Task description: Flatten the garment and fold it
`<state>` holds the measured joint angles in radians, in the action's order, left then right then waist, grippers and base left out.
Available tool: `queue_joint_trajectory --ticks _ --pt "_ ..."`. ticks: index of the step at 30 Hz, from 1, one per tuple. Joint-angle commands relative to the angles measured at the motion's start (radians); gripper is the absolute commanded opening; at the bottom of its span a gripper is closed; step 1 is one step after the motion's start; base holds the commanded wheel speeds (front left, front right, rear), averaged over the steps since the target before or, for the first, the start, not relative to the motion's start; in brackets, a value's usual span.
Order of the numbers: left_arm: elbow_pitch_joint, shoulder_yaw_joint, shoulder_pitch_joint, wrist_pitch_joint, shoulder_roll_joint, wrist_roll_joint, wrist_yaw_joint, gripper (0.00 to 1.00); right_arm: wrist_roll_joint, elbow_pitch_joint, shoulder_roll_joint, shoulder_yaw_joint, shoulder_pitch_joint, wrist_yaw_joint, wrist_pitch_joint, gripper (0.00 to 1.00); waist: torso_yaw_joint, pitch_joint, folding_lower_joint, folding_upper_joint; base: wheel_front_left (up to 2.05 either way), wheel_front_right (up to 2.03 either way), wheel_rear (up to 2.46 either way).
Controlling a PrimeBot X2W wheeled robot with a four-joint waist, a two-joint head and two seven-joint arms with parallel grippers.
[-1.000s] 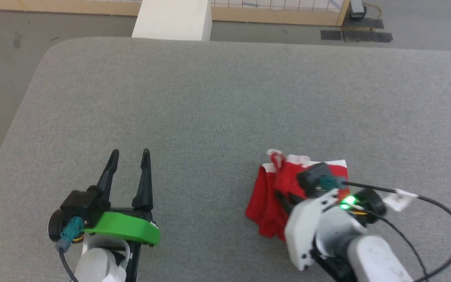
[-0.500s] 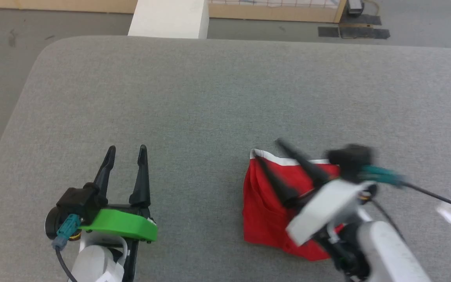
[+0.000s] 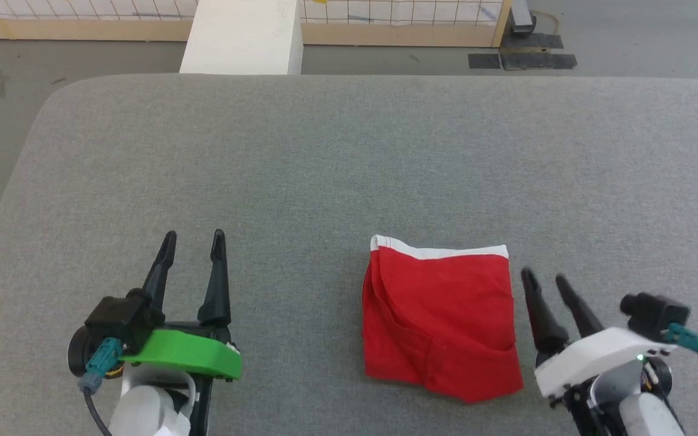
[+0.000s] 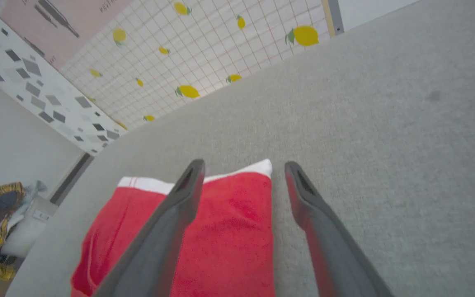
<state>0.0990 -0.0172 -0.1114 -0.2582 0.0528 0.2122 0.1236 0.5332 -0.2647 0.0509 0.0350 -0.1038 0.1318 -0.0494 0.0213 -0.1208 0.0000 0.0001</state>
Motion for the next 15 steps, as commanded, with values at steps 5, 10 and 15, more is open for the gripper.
queue_joint_trajectory --ticks 5,10,15 --pt "0.001 -0.008 0.002 -0.004 -0.003 -0.002 0.007 1.0 -0.058 -0.131 -0.001 0.013 -0.033 -0.001 0.078 1.0 -0.008 -0.008 0.0 -0.0001 0.0 0.0 0.0" --pt "0.005 -0.012 -0.001 -0.004 -0.003 -0.003 0.007 1.0 -0.073 -0.205 -0.001 0.059 -0.073 -0.001 0.155 1.0 -0.015 -0.015 0.0 -0.0001 0.0 0.0 0.0" --pt "0.009 -0.015 -0.003 -0.004 -0.003 -0.003 0.007 1.0 -0.125 -0.253 -0.001 0.09 -0.104 -0.001 0.245 0.2 -0.022 -0.014 0.0 -0.0001 0.0 0.0 0.0"
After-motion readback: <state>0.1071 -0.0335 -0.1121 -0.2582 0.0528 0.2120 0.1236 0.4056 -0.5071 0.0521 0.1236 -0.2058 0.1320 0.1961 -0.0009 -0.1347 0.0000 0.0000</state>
